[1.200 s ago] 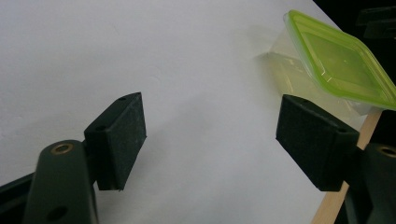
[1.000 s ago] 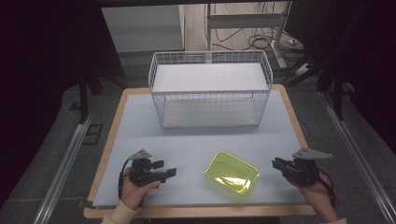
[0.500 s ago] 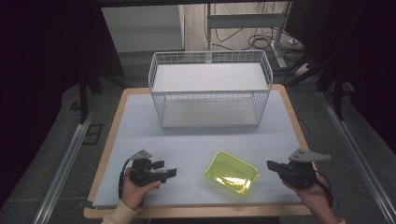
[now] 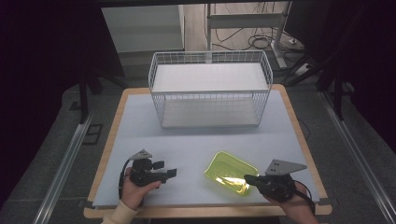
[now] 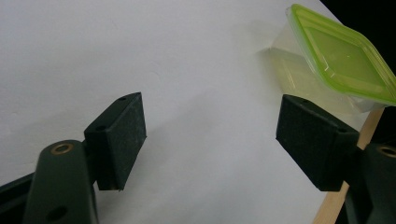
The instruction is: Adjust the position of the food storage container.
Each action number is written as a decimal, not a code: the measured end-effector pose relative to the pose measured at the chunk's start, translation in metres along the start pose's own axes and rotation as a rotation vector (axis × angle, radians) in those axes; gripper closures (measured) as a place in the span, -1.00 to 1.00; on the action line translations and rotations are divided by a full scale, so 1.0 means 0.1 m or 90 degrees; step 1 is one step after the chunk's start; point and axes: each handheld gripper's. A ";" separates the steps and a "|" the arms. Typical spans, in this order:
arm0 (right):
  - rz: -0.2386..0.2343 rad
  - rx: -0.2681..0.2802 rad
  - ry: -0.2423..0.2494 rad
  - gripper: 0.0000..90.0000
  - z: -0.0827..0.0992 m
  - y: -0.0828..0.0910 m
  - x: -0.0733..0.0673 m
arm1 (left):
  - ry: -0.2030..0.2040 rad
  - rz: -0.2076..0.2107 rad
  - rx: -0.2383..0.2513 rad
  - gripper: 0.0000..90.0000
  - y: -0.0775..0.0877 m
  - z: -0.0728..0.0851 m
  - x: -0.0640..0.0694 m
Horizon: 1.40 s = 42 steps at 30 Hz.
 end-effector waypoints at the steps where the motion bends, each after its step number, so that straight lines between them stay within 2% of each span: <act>1: -0.003 -0.003 0.002 0.99 0.00 -0.02 -0.02 | -0.001 0.000 0.000 -0.47 0.00 0.00 0.00; 9: -0.039 -0.042 0.023 0.99 0.02 -0.22 -0.17 | -0.002 0.000 -0.001 -0.47 -0.01 0.00 0.01; 16: -0.055 -0.072 0.046 0.99 0.07 -0.32 -0.28 | -0.002 0.001 0.000 -0.47 -0.01 0.00 0.01; 17: -0.059 -0.087 0.050 0.99 0.10 -0.36 -0.29 | -0.002 0.002 -0.002 -0.47 -0.01 0.01 0.01; 24: -0.054 -0.110 0.057 0.99 0.17 -0.40 -0.29 | -0.002 0.003 -0.005 -0.47 -0.01 0.01 0.01; 32: -0.060 -0.117 0.059 0.99 0.17 -0.37 -0.26 | -0.003 0.003 -0.005 -0.47 -0.01 0.01 0.01; 42: -0.038 -0.126 0.066 0.99 0.18 -0.29 -0.17 | -0.004 0.003 -0.010 -0.47 -0.02 0.01 0.01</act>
Point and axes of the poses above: each handheld gripper's, and its own axes: y roughly backward along the jaws, z roughly out of its underside, x roughly to its right, and after that the axes turned 2 degrees about -z, right-handed
